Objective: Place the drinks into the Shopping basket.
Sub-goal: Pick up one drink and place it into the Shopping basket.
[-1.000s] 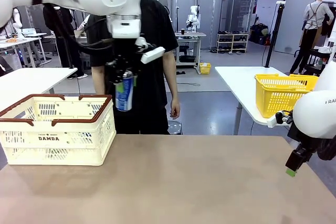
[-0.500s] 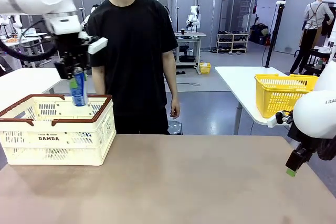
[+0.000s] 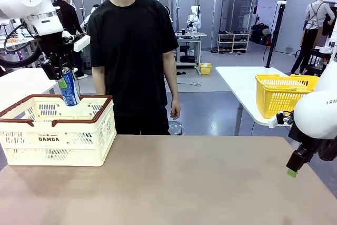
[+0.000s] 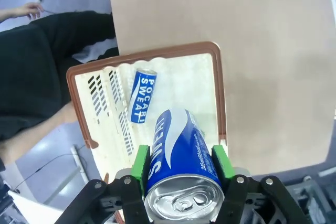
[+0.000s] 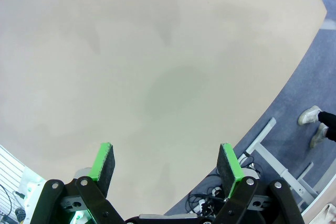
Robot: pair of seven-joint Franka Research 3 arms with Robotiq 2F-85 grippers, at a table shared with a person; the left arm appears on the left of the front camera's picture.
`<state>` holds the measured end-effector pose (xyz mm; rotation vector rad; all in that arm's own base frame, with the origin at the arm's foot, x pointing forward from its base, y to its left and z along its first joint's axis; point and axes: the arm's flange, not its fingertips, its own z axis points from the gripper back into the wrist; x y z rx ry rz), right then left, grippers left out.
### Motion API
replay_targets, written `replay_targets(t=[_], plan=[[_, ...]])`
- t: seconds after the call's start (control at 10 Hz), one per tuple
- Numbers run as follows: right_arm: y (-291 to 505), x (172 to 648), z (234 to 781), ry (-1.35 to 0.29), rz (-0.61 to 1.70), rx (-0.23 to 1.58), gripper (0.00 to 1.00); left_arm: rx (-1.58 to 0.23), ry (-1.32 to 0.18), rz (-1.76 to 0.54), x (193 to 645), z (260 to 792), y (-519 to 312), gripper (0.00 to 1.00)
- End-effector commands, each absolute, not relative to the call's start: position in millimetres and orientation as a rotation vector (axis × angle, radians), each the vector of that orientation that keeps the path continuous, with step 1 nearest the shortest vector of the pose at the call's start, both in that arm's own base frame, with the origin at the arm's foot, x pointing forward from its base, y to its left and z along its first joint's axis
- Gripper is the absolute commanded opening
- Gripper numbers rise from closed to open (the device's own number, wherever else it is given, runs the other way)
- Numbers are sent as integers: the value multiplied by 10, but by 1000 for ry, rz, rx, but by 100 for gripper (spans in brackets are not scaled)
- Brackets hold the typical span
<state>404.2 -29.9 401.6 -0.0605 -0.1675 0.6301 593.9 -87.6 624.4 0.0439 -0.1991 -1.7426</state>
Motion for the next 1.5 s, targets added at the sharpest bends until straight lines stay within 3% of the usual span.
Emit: replay_targets(t=[0.0,0.5,1.4], plan=[[-307,4044,4022,-168,627,-63,98,58,-251,-1782,5897,6318,-815,58],[-307,4044,4022,-168,627,-63,98,36,-199,-1751,5952,6216,-879,58],[-307,4044,4022,-168,627,-63,98,-147,-174,-1738,6631,5093,-666,58]])
